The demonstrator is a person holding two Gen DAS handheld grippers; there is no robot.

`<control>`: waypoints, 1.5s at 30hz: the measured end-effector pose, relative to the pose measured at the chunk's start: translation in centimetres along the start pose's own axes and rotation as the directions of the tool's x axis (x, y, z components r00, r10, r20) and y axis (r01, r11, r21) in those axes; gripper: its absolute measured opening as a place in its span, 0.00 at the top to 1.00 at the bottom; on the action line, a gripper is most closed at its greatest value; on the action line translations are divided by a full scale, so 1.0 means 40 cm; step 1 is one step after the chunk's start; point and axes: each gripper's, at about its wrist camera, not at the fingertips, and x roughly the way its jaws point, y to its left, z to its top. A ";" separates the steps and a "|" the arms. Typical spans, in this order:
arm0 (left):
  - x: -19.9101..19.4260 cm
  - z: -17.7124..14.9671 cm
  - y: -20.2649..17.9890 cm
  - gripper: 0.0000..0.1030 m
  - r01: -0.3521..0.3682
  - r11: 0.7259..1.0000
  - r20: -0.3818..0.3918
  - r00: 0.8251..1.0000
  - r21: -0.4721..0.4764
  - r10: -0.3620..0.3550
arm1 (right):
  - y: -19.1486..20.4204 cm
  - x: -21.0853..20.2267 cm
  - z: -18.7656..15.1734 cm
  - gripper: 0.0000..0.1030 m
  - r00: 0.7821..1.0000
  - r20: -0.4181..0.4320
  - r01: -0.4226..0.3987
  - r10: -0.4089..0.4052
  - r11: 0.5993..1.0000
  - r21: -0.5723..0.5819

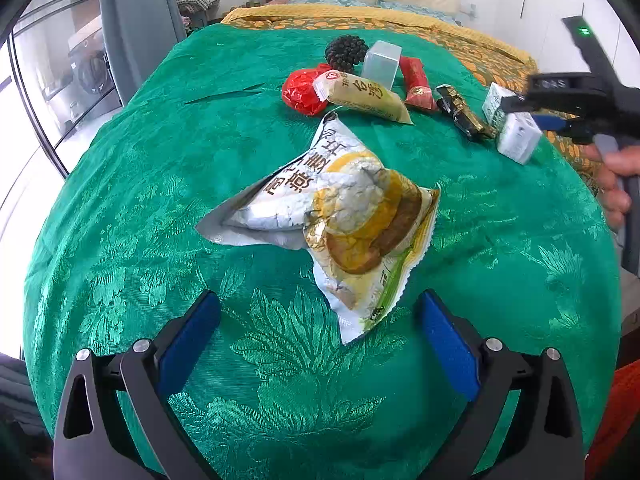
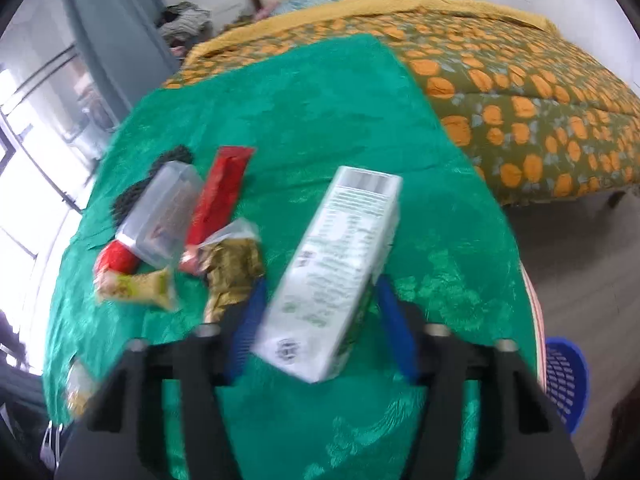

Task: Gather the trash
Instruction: 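Move the right tool to the white-green milk carton and close on it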

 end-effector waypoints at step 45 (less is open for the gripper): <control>-0.027 -0.006 0.121 0.05 -0.108 0.980 -0.040 0.994 -0.166 0.103 | -0.028 -0.200 -0.381 0.12 0.995 0.097 0.013 0.014 0.963 -0.271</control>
